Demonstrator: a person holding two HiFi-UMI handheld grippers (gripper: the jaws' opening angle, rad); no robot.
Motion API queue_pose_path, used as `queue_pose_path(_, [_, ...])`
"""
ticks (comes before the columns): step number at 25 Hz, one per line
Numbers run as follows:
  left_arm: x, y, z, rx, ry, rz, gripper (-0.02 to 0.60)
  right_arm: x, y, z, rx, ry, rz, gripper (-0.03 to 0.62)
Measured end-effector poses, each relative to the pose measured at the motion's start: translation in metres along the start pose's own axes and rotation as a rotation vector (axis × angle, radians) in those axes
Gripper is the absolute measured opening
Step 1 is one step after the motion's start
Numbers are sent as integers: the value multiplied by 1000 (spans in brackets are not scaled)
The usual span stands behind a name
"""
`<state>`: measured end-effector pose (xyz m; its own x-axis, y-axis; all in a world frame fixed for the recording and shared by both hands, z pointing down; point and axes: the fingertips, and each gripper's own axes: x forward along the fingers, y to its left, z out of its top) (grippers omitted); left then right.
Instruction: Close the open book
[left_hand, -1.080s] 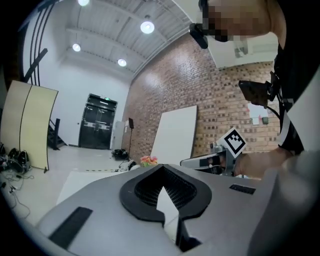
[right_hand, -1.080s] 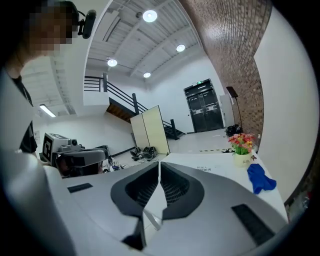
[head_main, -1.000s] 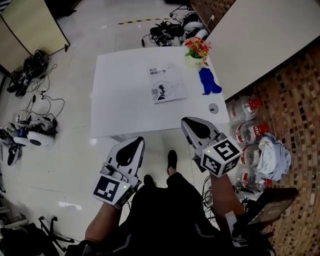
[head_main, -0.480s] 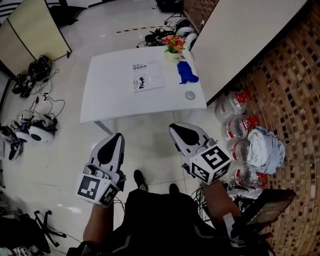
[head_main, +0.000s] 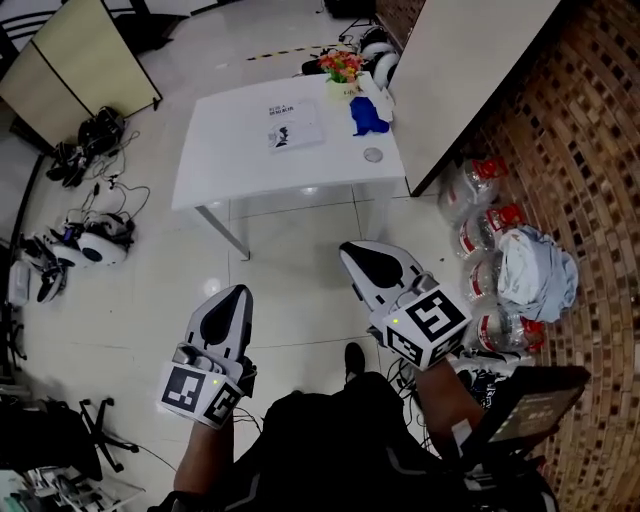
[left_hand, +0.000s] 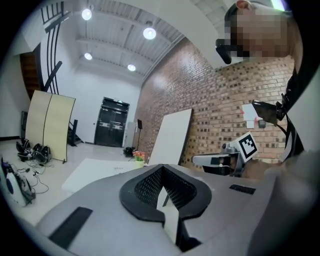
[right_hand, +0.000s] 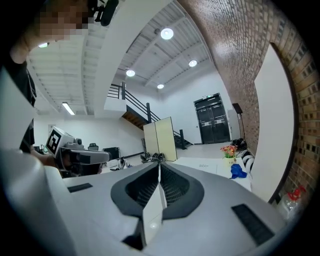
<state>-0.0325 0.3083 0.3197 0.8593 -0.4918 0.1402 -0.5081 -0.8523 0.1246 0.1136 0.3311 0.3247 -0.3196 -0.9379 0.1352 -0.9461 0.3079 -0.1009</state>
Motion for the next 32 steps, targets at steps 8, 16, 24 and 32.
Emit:
queue_pose_path(8, [-117,-32,-31,13,-21,-83,-6,-46,106,-20,10,-8,-78,8])
queue_pose_path(16, [-197,-42,-37,6,-35,-129,-6,-93,188,-24,23,-10,-130,6])
queue_pose_path(24, [-202,-102,-34,19,-39,-120,-6,-158,189,-20,3,-26,-123,2])
queue_pose_path(32, [-198,-146,-30,29,-36,-127,-6,-195,177,-17,-4,-57,-122,2])
